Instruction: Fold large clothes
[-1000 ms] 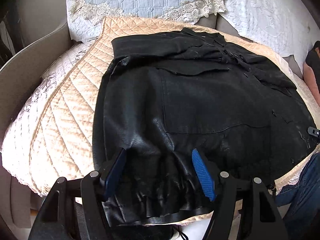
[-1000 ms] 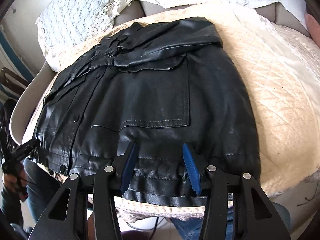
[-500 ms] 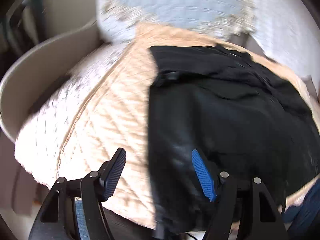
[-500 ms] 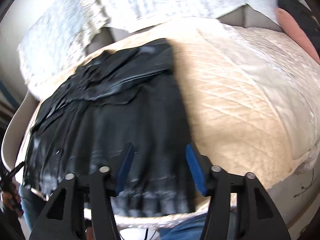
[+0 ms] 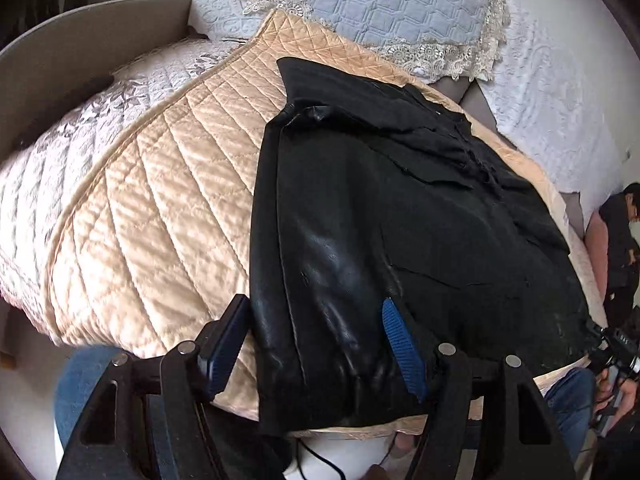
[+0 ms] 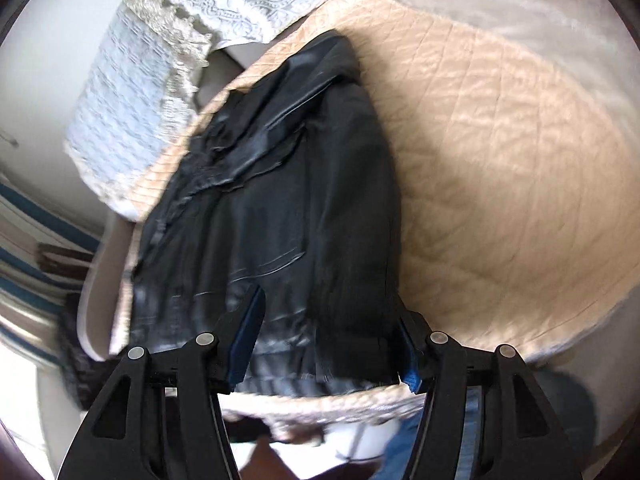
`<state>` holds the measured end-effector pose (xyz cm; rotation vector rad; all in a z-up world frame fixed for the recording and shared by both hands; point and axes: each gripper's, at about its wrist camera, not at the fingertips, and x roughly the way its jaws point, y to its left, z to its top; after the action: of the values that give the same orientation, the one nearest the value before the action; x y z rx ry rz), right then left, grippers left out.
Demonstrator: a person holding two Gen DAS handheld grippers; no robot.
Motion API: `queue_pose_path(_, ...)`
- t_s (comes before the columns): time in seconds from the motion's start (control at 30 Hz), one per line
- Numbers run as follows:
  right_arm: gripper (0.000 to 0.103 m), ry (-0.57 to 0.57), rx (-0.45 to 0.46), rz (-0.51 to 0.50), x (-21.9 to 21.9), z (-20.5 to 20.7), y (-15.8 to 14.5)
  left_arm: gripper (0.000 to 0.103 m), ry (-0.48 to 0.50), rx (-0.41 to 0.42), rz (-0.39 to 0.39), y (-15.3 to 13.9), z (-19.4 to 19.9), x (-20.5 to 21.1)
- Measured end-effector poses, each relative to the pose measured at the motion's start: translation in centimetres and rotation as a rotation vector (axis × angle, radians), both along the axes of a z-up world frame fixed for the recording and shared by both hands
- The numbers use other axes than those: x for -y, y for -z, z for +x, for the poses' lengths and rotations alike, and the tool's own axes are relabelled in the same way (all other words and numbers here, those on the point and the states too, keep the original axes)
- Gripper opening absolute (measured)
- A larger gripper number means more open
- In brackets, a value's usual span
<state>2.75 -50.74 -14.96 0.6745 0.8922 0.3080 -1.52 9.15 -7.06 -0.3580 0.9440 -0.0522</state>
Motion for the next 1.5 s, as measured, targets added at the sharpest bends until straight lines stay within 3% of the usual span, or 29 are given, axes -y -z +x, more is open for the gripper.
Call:
queue_pose_path(0.1,0.06,0.006,0.001,0.018,0.0,0.1,0.4,0.063,-0.019,-0.007,-0.018,0.0,0.2,-0.4)
queue_pose_path(0.2,0.056,0.025,0.002,0.052,0.2,0.3,0.5,0.043,-0.082,-0.023,-0.068,0.1,0.1,-1.7)
queue_pose_path(0.27,0.048,0.033,-0.008,0.04,0.2,0.4,0.7,0.022,-0.118,-0.046,-0.049,0.2,0.1,-2.2)
queue_pose_path(0.33,0.026,0.044,-0.023,0.011,0.2,0.4,0.8,0.02,-0.12,-0.048,-0.032,0.2,0.0,-2.1)
queue_pose_path(0.47,0.013,0.051,-0.024,0.013,0.6,0.0,0.7,0.008,-0.1,-0.051,0.041,-0.6,0.2,-0.7)
queue_pose_path(0.7,0.013,0.037,-0.037,0.007,0.9,0.3,1.3,0.008,-0.105,-0.06,0.056,-0.3,0.8,-0.4)
queue_pose_path(0.87,0.014,0.026,-0.046,-0.023,0.6,0.5,1.0,0.016,-0.112,-0.068,0.021,-0.1,1.1,-0.5)
queue_pose_path(1.03,0.011,0.04,-0.049,-0.018,0.7,0.5,1.2,0.019,-0.077,-0.093,0.077,-0.1,1.8,0.4)
queue_pose_path(1.1,0.009,0.048,-0.046,-0.022,0.7,0.5,1.1,0.017,-0.064,-0.097,0.102,-0.3,2.0,0.7)
queue_pose_path(1.13,0.007,0.052,-0.042,-0.009,0.8,0.4,0.9,0.008,-0.057,-0.096,0.118,-0.4,2.1,0.9)
queue_pose_path(1.17,0.007,0.051,-0.031,0.006,0.9,0.2,0.6,0.006,-0.049,-0.092,0.124,-0.7,2.1,0.9)
queue_pose_path(1.27,0.006,0.047,0.037,0.043,1.1,-1.0,-1.5,0.005,-0.049,-0.053,0.088,-2.3,1.4,0.0)
queue_pose_path(1.4,0.006,0.021,0.099,0.071,0.9,-3.4,-3.6,0.005,-0.056,0.056,-0.045,-5.9,-1.4,-2.2)
queue_pose_path(1.5,0.005,0.009,0.108,0.076,0.4,-5.2,-4.0,0.005,-0.044,0.083,-0.063,-7.0,-3.5,-2.9)
